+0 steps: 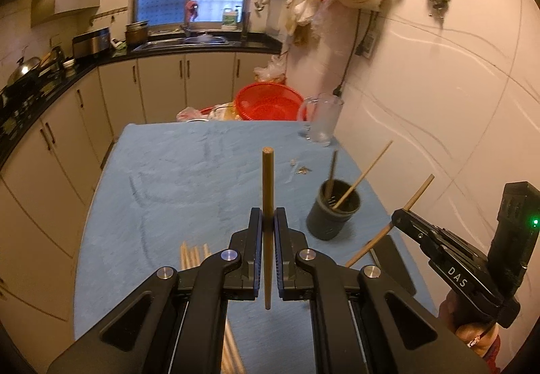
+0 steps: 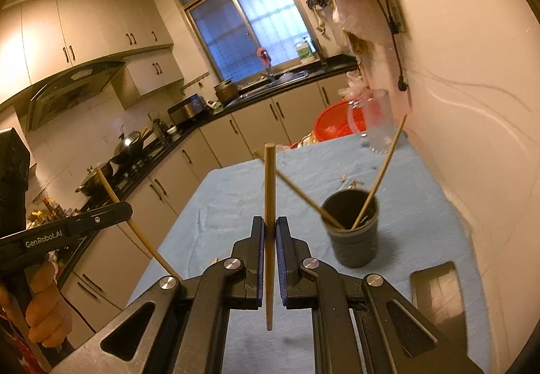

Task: Organize utensils
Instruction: 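Carry the left gripper's upright chopstick to the black cup while the right gripper carries its own, then lower the left gripper's chopstick into the cup and open while the right gripper releases its own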

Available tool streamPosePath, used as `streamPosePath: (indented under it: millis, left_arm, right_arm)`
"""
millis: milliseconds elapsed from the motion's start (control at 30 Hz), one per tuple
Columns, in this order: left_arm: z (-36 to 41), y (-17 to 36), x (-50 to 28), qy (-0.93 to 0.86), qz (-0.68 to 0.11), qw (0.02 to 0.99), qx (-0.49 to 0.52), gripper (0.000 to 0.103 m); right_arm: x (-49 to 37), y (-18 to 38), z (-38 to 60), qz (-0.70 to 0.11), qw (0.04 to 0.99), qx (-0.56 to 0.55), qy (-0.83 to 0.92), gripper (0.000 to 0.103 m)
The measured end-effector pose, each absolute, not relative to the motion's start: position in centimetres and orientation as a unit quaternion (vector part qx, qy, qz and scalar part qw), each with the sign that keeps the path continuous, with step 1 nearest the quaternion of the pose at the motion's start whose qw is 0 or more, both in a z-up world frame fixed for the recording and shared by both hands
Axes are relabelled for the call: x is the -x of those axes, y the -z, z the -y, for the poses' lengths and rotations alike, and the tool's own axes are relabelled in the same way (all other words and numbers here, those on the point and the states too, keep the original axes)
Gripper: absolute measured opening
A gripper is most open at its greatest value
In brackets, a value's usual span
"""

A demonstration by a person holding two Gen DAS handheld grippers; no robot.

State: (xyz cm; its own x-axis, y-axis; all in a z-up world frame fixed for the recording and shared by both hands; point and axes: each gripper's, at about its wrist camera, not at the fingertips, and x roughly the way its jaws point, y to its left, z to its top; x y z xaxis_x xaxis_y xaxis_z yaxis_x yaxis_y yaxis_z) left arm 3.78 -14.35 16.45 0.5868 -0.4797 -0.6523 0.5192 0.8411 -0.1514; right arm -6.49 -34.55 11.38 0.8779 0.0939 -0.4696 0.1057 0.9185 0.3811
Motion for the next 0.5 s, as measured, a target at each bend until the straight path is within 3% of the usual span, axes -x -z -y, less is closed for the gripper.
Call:
streamPosePath:
  millis: [500]
  left_arm:
    - [22.7,-20.9,-5.5,0.340,-0.329,0.881,-0.029,0.006]
  right_arm:
    - [7.6,-17.8,40.8,-0.181,0.963,-0.192,0.064,0.007]
